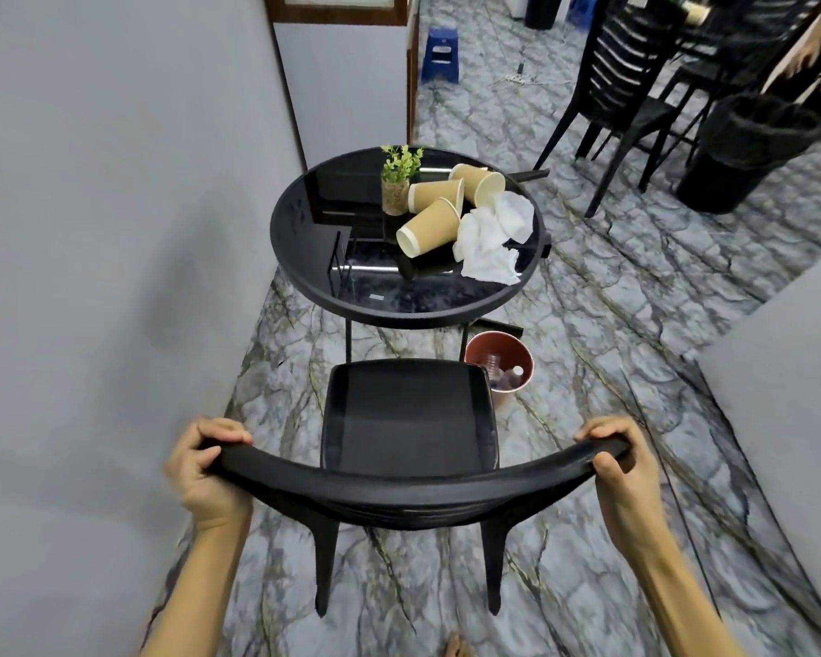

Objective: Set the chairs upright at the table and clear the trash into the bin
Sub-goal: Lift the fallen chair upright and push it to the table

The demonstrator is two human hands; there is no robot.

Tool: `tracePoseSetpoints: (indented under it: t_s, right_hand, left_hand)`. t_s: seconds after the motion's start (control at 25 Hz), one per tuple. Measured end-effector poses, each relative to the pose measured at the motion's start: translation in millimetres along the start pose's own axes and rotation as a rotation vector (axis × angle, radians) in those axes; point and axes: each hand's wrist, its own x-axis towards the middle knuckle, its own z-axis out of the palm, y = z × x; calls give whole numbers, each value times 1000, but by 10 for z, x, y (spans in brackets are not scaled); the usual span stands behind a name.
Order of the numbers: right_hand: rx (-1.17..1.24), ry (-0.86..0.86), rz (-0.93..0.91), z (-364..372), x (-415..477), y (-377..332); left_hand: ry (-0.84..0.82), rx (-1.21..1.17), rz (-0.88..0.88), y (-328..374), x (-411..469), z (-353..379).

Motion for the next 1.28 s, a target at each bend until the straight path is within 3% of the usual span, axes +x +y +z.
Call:
tracePoseSetpoints:
  t_s: [0.72,1.0,1.28]
  right_hand:
    - [-198,-159,138,-329,-796,13]
    - [-473,-289,155,-455,-763,-172]
    - [-752,-389,177,-221,-581,-397]
  left_hand:
    - [-26,299,-88,81,-758,-525]
    - [-241,639,-157,382,-825,-564]
    - [-692,1064,-65,734,-329,105]
